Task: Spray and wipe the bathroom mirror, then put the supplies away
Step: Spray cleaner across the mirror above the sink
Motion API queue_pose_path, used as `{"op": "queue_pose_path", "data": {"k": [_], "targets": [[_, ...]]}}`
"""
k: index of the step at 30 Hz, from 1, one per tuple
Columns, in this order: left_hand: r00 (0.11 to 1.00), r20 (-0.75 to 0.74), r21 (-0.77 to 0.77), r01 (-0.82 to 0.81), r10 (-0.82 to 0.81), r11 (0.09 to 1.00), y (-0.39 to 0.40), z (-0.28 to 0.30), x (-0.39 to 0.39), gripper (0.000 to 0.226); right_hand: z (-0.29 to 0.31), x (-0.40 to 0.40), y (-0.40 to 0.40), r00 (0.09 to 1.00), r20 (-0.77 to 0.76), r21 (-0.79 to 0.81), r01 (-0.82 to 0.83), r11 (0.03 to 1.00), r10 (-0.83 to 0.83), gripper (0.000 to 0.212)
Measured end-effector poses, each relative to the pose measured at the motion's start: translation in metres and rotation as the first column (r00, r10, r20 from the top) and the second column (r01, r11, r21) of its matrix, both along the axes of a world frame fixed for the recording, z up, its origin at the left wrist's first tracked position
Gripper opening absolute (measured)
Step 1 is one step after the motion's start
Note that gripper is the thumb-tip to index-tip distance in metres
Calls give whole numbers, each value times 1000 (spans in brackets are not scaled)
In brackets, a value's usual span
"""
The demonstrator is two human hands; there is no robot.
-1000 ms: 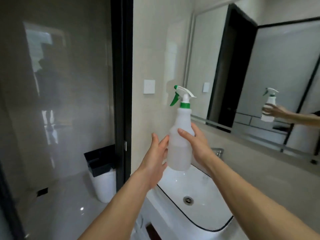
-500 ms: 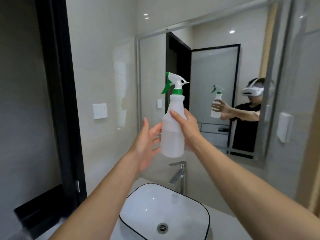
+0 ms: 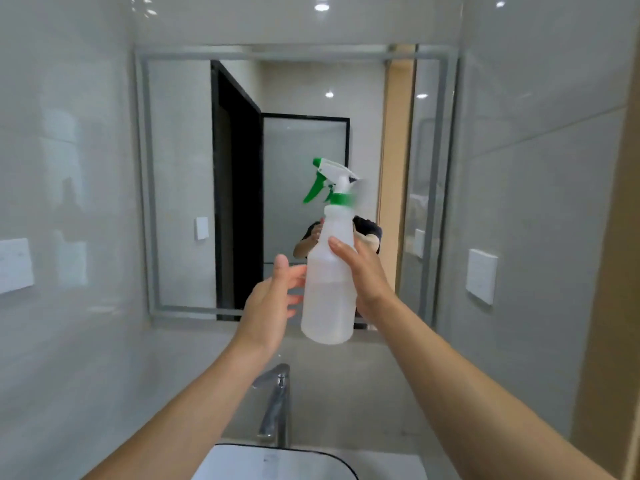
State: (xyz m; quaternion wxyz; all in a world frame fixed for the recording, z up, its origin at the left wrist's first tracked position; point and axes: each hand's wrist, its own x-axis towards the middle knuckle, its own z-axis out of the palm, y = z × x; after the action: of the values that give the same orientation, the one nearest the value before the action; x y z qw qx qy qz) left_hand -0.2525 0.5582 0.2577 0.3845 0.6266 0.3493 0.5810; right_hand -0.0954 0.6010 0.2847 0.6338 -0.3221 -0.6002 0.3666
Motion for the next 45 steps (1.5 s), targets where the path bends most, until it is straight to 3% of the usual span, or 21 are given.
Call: {"op": "queue_pose_path", "data": {"k": [3, 6, 9, 15, 20, 26, 31, 36, 38, 40, 45], "targets": [[998, -57, 29, -33, 35, 999, 25, 5, -8, 71, -2, 8, 12, 999, -16, -21, -30, 999, 29, 39], [979, -42, 126, -193, 199, 973, 50, 21, -16, 50, 0, 11, 23, 998, 6, -2, -65, 998, 65, 37], [968, 14, 254, -247, 252, 935, 75, 57, -24, 38, 9, 9, 31, 994, 24, 22, -109, 994, 108, 43], [983, 74, 248, -179, 166, 952, 105, 133, -45, 27, 25, -18, 35, 973, 81, 4, -216, 976, 215, 53], [993, 113, 310, -51, 16, 949, 118, 153, -64, 24, 23, -36, 42, 961, 68, -23, -265, 964, 266, 45], [998, 57, 315, 18, -38, 949, 130, 160, -84, 13, 18, -51, 55, 964, 53, -51, -260, 964, 262, 57], [999, -33, 421, 40, -29, 906, 136, 158, -93, 16, 14, -65, 59, 966, 17, -26, -259, 966, 259, 66], [984, -180, 500, 95, -4, 861, 142, 152, -99, 21, 11, -74, 63, 965, 53, -40, -254, 966, 256, 54], [976, -217, 512, 109, 6, 852, 145, 151, -101, 23, 8, -74, 68, 974, 62, -47, -217, 975, 220, 59], [974, -225, 511, 114, 5, 852, 148, 149, -102, 31, 5, -74, 71, 980, 78, -58, -179, 982, 183, 69], [986, -151, 421, 123, -64, 899, 151, 146, -102, 48, 5, -76, 69, 969, 92, -84, -222, 971, 229, 61]]}}
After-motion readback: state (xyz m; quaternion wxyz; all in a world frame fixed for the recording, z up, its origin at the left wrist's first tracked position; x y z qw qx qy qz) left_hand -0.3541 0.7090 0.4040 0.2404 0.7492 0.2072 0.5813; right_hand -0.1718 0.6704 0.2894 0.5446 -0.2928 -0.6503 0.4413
